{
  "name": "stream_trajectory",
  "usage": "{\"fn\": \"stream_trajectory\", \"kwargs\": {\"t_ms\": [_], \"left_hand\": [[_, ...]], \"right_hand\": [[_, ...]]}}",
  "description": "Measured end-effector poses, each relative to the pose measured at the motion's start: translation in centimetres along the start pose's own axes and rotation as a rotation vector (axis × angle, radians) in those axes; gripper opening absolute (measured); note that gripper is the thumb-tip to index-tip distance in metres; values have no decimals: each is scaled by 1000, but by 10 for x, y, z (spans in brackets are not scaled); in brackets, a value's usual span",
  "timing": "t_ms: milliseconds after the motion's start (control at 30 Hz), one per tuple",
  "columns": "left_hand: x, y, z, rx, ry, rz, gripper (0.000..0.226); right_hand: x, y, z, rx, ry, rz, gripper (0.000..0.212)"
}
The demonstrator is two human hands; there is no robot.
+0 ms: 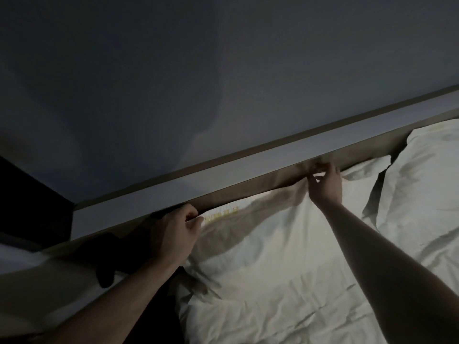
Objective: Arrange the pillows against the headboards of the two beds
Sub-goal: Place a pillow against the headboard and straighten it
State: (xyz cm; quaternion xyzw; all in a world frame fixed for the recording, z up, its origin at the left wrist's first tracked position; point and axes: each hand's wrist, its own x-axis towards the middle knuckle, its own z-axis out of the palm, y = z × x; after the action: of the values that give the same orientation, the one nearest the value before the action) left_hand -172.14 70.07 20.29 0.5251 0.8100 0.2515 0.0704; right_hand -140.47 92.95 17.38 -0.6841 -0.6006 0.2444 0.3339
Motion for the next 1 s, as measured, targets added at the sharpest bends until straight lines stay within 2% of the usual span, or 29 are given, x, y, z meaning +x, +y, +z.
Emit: {"fn": "stream_trajectory", "kwargs": {"t_ms": [33, 133, 200, 267, 300, 367, 400, 433, 533, 667, 767, 900, 1000], "left_hand": [[-10, -2, -4, -74, 60, -27, 15], [-47, -13, -8, -228, 204, -133, 26], [-73, -28, 4, -270, 111, -323, 37], [-87, -46, 26, -351, -124, -569, 52], [-90, -53, 35, -378, -240, -663, 67], [-89, -69, 61, -456, -343, -716, 100], [-84, -61, 62, -519, -357, -727, 106], [-79, -55, 66, -571, -362, -743, 103], [-64, -40, 71, -617, -367, -743, 76], [-49, -38, 74, -590, -291, -706, 64], [-47, -43, 58, -557, -237, -727, 66], [-68, -55, 20, -577, -269, -729, 53], [-98, -60, -15, -603, -304, -689, 57]], "right_hand": [[-10, 6, 3, 81, 20, 3, 32], [-52, 27, 6, 182, 111, 59, 45], [-85, 49, 13, 157, 147, 129, 50], [-115, 73, 24, 122, 104, 246, 59], [-127, 81, 30, 106, 59, 313, 66], [-145, 87, 38, 94, -36, 422, 77], [-151, 85, 40, 103, -71, 461, 77], [-156, 82, 41, 121, -98, 486, 75], [-165, 73, 44, 130, -161, 490, 72], [-170, 74, 38, 101, -250, 445, 73], [-181, 68, 24, 98, -304, 405, 72], [-210, 47, 4, 152, -343, 359, 66], [-246, 25, -13, 227, -336, 341, 60]]}}
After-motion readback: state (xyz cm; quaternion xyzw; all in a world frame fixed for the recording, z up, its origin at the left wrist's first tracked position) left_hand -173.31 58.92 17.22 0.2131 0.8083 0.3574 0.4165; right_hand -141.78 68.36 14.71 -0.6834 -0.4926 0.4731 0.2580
